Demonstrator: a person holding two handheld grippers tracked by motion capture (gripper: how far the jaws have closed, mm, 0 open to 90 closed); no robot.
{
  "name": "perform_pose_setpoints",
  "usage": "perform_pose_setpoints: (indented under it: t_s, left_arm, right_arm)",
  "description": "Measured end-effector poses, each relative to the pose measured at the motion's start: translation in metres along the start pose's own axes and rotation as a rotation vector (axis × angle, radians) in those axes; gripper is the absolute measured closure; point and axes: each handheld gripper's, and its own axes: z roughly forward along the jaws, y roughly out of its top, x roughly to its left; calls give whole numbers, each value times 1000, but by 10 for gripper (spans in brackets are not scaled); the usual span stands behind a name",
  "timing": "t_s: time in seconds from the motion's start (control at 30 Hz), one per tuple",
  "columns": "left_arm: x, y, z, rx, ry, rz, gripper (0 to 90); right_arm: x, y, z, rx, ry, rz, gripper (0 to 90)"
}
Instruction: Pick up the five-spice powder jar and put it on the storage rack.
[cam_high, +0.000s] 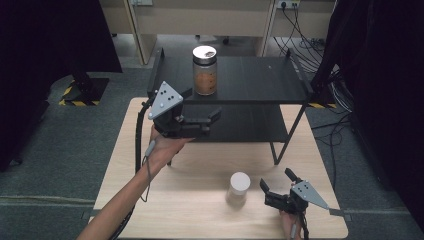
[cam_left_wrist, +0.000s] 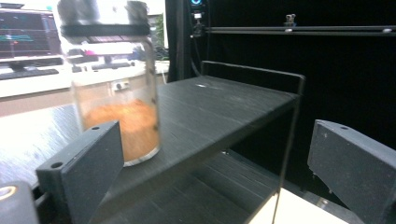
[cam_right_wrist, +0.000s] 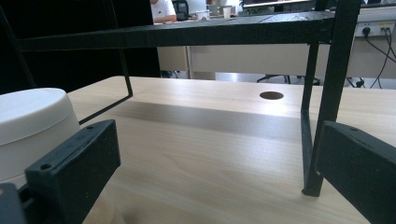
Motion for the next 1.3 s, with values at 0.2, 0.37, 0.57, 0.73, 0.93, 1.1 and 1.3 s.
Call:
perform_pose_setpoints:
  t_s: [0.2,0.37,0.57,0.73,0.93,1.1,1.3]
  left_arm:
    - [-3,-20,-6,-10,-36,-1,28]
    - [-1,-42,-9,-18,-76,-20,27]
    - [7,-68,-10,-30,-112,-58,27]
    - [9,-86,-8,-19,-113,-54,27]
    - [10,-106,-7,-32,-122,-49,26]
    - [8,-117,-7,-35,-126,-33,25]
    - [8,-128,-6,-28,-134,-34,25]
  right_arm:
    - [0,0,0,0,-1,2,3]
    - [0,0,0,0,-1,0,3]
    - [-1,0,0,0,-2,1,3]
    - [0,0,0,-1,-3,0,3]
    - [0,0,0,0,-3,0,4]
    - [0,0,0,0,-2,-2,4]
    - [0,0,0,1,-2,-4,3]
